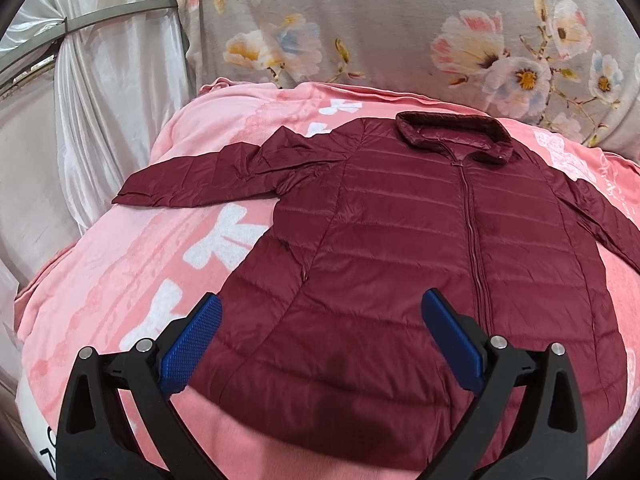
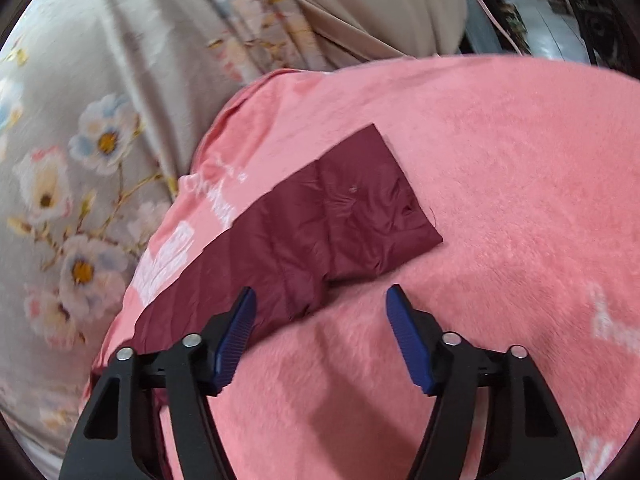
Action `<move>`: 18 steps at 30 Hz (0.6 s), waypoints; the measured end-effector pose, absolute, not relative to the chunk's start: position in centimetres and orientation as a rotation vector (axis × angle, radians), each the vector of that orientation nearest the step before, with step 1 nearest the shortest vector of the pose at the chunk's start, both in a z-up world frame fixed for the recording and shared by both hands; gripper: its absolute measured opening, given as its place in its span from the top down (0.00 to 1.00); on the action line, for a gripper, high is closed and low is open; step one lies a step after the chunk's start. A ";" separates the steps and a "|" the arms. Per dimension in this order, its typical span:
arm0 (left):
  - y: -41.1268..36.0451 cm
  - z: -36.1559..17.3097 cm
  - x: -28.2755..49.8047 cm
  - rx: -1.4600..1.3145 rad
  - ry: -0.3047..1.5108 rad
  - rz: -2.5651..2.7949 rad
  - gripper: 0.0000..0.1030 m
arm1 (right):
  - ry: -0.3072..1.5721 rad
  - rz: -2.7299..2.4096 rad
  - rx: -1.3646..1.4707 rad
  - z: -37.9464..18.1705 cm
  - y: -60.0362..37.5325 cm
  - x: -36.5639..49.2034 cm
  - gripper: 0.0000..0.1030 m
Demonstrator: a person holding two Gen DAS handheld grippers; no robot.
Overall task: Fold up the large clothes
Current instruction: 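Grasp the sleeve cuff nearest the right tool and lift it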
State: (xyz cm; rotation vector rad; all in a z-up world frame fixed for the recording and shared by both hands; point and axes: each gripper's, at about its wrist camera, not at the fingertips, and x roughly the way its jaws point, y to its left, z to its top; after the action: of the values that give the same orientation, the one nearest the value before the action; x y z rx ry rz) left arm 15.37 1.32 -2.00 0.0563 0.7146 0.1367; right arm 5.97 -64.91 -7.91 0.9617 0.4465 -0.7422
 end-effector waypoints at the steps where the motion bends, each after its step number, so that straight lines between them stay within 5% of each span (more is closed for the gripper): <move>1: 1.3 -2.1 15.7 0.057 0.715 0.136 0.05 | 0.443 -0.746 0.983 -8.3 -65.4 6.2 0.44; 3: 1.2 -2.4 16.1 0.061 0.717 0.136 0.05 | 0.427 -0.769 1.004 -8.8 -66.2 6.5 0.52; 8: 1.5 -2.8 17.2 0.058 0.723 0.147 0.05 | 0.385 -0.772 1.048 -8.5 -67.9 7.8 0.93; 18: 3.3 -3.2 18.4 -0.003 0.733 0.164 0.05 | 0.277 -0.469 0.684 4.0 -57.1 15.6 0.95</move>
State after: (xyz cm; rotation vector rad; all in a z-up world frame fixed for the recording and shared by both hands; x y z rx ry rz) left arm 18.38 3.35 -3.20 -0.0026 0.7334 0.1636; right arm 15.57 -57.08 4.03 0.6843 0.2775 -0.4688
